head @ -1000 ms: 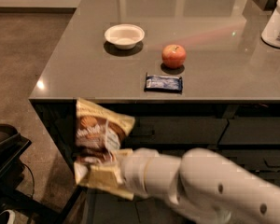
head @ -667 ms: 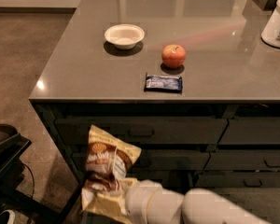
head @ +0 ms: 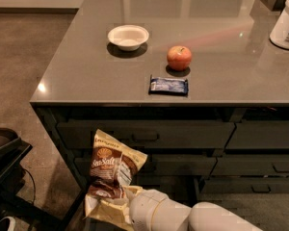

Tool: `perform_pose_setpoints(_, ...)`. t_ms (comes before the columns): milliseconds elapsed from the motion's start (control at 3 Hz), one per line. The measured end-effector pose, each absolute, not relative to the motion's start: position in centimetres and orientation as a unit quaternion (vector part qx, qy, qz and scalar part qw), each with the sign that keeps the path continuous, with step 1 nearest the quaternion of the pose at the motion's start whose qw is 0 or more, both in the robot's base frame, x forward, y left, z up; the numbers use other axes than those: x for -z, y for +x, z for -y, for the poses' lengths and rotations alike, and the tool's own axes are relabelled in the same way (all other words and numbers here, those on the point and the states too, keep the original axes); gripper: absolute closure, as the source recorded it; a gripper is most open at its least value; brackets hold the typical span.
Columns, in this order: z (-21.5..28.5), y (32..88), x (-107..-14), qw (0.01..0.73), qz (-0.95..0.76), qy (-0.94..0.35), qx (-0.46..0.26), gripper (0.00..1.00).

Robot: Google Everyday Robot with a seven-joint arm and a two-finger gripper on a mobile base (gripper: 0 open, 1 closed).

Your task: Place brown chip bag into bottom drawer

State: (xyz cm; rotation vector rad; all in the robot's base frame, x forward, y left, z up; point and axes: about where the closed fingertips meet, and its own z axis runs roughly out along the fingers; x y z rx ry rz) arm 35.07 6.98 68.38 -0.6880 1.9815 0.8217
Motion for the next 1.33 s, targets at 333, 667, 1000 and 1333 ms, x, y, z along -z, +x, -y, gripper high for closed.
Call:
perform_pose_setpoints(333, -4.5, 35.5, -66.6, 0.430, -0.798, -0.259, -0.333, 1.00)
perform_pose_setpoints(667, -1.9, 35.6, -63.4, 0.431, -0.787, -0.264, -0.355, 1.00)
perform_pose_setpoints(1000, -0.8, 34.9, -58.5, 0.414, -0.755, -0.260, -0.436, 1.00)
perform_pose_setpoints(1333, 1.5, 34.7, -52.0, 0.398, -0.747, -0.209, -0.489, 1.00)
